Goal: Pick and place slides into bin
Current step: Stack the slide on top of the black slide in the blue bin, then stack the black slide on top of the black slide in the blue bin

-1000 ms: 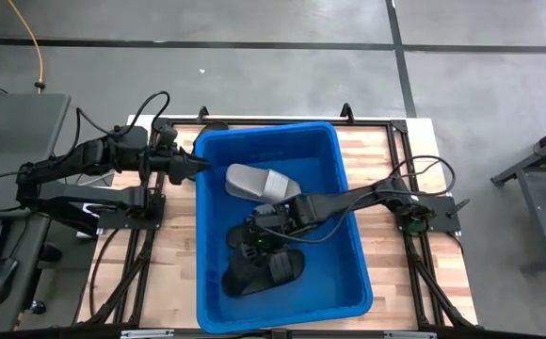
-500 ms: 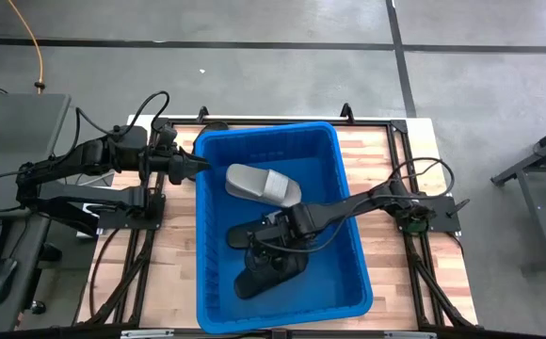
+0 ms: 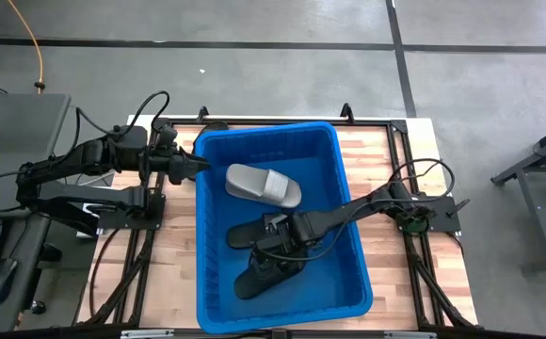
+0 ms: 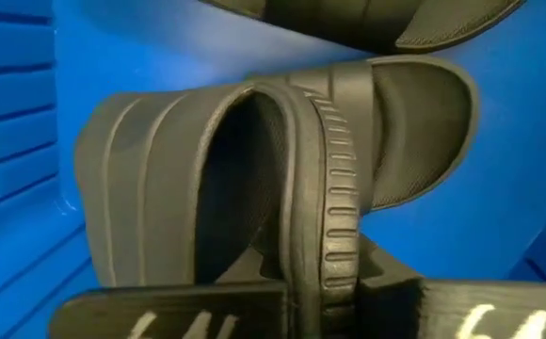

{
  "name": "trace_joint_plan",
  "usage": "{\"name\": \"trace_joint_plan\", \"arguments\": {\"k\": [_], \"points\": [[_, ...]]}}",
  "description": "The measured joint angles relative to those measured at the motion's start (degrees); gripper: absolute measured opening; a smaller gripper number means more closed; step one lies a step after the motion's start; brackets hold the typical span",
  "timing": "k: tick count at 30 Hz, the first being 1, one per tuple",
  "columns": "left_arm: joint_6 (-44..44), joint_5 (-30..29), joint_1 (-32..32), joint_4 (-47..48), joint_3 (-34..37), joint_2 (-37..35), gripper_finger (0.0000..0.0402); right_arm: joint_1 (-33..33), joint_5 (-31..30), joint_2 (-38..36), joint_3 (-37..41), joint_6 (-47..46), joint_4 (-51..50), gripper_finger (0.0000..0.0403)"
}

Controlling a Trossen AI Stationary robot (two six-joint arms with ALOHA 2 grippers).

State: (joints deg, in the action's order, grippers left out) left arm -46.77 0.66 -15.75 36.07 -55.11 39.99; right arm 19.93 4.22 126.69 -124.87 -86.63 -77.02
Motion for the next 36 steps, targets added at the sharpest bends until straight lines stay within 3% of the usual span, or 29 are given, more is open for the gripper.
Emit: {"name": "trace_joint_plan", "arguments": {"k": [4,7,16,20,26,36], "points": [[0.0,0.9,0.0,0.0,0.0,0.0,0.0223,0.0,0.3,0.0,0.1,-0.6,-2.1,0.0015],[0.0,1.3,0.0,0.0,0.0,0.0,0.0223,0.0,0.2,0.0,0.1,-1.0,-4.3,0.0044],[-0.2,4.4,0.0,0.0,0.0,0.0,0.0223,-1.0,-0.1,0.2,0.3,-1.4,-13.2,0.022],[-0.2,5.8,0.0,0.0,0.0,0.0,0.0223,-1.7,-0.1,0.2,0.3,-1.9,-13.5,0.0274],[-0.1,5.3,0.0,0.0,0.0,0.1,0.0223,-1.6,-2.5,0.2,0.3,-1.2,-13.2,0.0295],[3.8,3.1,0.0,2.7,0.0,0.1,0.0223,-3.2,-5.8,-1.5,0.1,8.7,-13.1,0.0296]]}}
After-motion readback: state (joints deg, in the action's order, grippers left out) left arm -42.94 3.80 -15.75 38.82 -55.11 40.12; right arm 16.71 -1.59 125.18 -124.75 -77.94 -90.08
